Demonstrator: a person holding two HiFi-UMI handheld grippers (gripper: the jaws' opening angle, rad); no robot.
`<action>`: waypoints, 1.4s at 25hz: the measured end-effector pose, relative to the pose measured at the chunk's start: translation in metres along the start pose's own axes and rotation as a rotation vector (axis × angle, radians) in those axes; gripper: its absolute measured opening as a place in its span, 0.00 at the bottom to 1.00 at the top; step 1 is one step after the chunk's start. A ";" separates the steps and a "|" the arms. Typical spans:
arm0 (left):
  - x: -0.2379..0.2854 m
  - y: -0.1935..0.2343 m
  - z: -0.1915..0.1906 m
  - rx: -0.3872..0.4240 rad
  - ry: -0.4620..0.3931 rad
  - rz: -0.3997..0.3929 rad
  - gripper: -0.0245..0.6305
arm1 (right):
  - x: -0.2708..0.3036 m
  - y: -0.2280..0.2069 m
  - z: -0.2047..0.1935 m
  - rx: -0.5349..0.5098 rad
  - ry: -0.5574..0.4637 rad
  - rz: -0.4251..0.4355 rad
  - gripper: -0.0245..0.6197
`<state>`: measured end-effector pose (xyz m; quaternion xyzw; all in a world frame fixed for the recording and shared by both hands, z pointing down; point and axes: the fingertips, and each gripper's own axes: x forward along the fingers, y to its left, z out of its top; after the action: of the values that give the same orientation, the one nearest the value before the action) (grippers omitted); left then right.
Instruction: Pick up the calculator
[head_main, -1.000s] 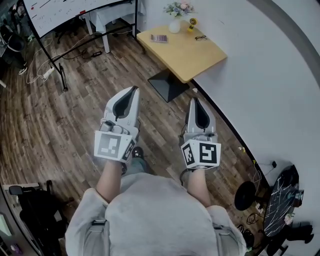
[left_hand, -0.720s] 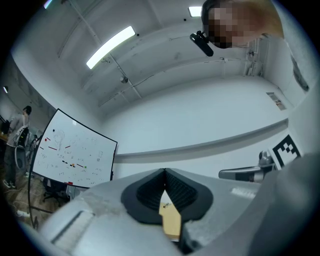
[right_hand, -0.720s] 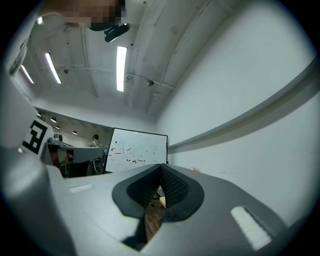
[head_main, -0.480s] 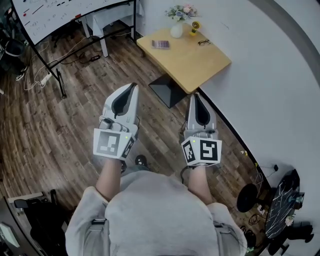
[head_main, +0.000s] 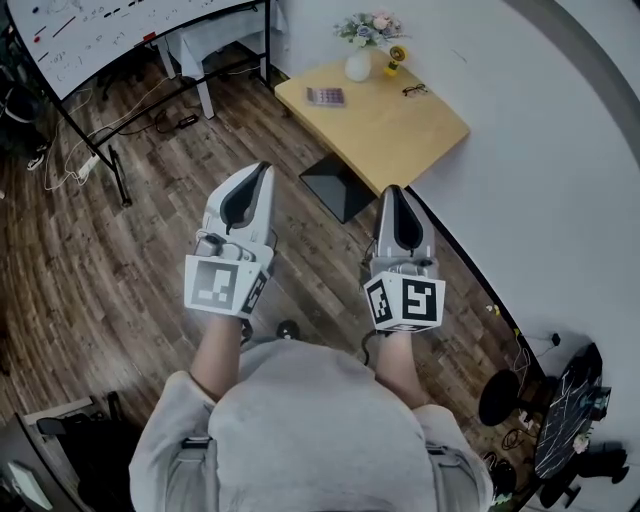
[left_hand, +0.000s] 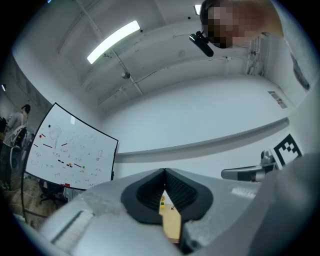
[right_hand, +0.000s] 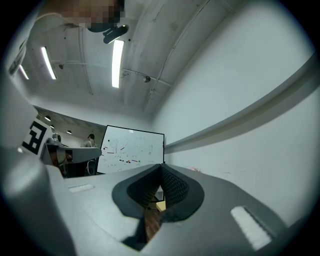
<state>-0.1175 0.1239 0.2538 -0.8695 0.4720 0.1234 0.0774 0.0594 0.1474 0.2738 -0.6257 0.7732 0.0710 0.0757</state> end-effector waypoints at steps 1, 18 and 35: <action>0.003 0.003 -0.001 0.001 0.006 -0.004 0.05 | 0.003 0.000 -0.002 0.001 0.003 -0.003 0.04; 0.055 0.025 -0.044 -0.020 0.049 -0.016 0.05 | 0.053 -0.028 -0.031 0.002 0.035 -0.028 0.04; 0.181 0.082 -0.051 0.018 0.004 0.065 0.05 | 0.200 -0.083 -0.029 0.008 -0.020 0.060 0.04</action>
<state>-0.0840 -0.0782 0.2495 -0.8533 0.5011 0.1198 0.0803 0.0983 -0.0670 0.2598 -0.6012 0.7910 0.0764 0.0838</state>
